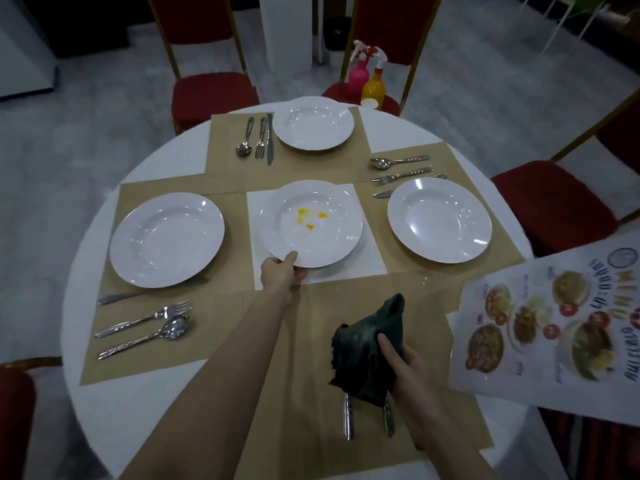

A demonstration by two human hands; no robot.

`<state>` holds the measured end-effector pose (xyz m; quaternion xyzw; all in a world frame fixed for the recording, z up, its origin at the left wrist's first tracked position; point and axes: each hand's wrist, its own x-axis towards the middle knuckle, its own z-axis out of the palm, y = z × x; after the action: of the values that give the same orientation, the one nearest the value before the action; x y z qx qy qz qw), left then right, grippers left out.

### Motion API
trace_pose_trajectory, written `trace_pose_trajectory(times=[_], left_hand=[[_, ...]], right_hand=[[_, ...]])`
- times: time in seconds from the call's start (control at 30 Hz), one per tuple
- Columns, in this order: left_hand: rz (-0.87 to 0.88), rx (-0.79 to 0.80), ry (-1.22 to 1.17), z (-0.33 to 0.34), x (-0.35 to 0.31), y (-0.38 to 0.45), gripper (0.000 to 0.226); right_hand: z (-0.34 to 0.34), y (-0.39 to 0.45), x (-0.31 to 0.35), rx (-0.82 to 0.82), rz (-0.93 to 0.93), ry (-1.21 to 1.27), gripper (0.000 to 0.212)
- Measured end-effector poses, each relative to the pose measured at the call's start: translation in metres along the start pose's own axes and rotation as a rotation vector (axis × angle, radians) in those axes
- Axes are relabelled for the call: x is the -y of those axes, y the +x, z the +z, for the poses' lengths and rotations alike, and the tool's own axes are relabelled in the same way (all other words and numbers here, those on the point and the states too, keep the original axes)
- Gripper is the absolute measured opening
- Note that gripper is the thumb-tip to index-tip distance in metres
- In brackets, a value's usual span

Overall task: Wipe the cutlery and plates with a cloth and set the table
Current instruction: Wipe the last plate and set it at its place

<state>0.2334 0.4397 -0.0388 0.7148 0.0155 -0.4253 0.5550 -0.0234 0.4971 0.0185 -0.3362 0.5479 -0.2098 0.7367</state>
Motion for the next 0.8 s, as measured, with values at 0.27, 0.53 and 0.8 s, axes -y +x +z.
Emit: trace_pose_trajectory(times=[0.27,0.53,0.8], left_hand=[[0.092,0.066,-0.063,0.0,-0.005,-0.008,0.012],[0.2,0.118,-0.089,-0.047,0.014,-0.076,0.024],[0.139,0.114,-0.099,-0.095,0.056,-0.154,0.031]], right_hand=[[0.002,-0.003,-0.004,-0.028,-0.04,0.006,0.038],[-0.007,-0.005,0.009,-0.091,-0.062,0.009,0.054],[-0.008,-0.032,0.025,-0.249,-0.343,-0.095,0.028]])
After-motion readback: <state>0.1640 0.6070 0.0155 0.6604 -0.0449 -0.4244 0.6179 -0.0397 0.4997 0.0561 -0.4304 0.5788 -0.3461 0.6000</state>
